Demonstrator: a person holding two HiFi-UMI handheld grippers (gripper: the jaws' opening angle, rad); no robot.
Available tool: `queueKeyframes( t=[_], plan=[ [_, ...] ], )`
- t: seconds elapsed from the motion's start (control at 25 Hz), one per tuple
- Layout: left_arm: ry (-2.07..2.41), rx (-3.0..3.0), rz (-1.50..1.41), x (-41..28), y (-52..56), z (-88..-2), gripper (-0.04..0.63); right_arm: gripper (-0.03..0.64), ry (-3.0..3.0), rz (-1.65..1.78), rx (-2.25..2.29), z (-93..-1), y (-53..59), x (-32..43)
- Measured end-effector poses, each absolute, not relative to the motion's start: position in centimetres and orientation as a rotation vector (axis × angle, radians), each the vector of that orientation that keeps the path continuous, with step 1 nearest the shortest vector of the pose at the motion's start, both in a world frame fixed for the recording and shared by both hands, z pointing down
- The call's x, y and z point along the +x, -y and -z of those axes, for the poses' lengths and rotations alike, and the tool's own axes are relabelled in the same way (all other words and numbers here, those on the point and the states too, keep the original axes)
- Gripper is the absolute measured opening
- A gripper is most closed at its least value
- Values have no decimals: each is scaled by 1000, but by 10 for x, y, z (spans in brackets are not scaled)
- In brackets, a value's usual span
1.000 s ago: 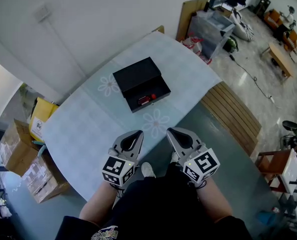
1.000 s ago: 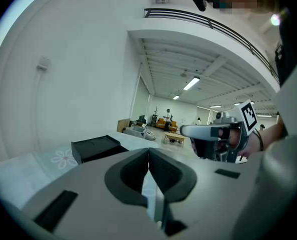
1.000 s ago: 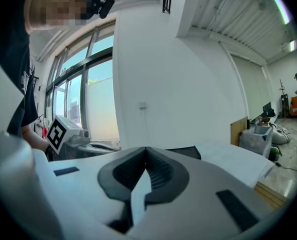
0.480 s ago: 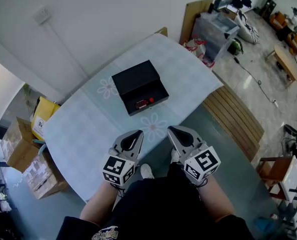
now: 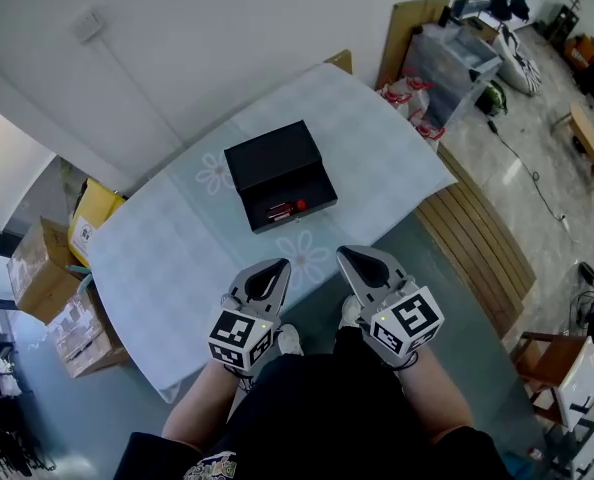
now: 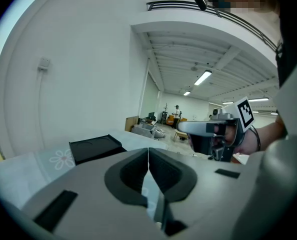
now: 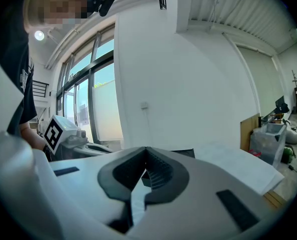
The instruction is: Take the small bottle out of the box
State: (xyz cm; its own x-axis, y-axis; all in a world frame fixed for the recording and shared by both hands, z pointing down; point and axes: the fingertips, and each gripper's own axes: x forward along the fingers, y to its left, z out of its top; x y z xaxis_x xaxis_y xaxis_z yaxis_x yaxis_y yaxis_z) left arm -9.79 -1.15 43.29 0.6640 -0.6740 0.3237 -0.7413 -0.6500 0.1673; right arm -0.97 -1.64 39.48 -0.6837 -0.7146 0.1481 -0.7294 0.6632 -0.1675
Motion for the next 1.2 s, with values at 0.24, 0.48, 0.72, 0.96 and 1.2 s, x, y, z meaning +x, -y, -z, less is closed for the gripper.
queueKeyframes(
  t=[0.24,0.48,0.72,0.96,1.2],
  plan=[
    [1185,2561,-368,-85,24,-439,29,19,2830,-369,1141,-405,35,3],
    [1246,2516,-392,-76,40,-444,29,18,2856,-404,1068,-413,54,14],
    [1301,2475,-413,-63,52,-450,29,18,2877,-422,1000,-418,69,29],
    [1343,2449,-412,-47,58,-452,29,18,2883,-435,940,-422,78,43],
    [1391,2419,-420,-40,57,-455,29,18,2895,-429,882,-423,82,51]
  ],
)
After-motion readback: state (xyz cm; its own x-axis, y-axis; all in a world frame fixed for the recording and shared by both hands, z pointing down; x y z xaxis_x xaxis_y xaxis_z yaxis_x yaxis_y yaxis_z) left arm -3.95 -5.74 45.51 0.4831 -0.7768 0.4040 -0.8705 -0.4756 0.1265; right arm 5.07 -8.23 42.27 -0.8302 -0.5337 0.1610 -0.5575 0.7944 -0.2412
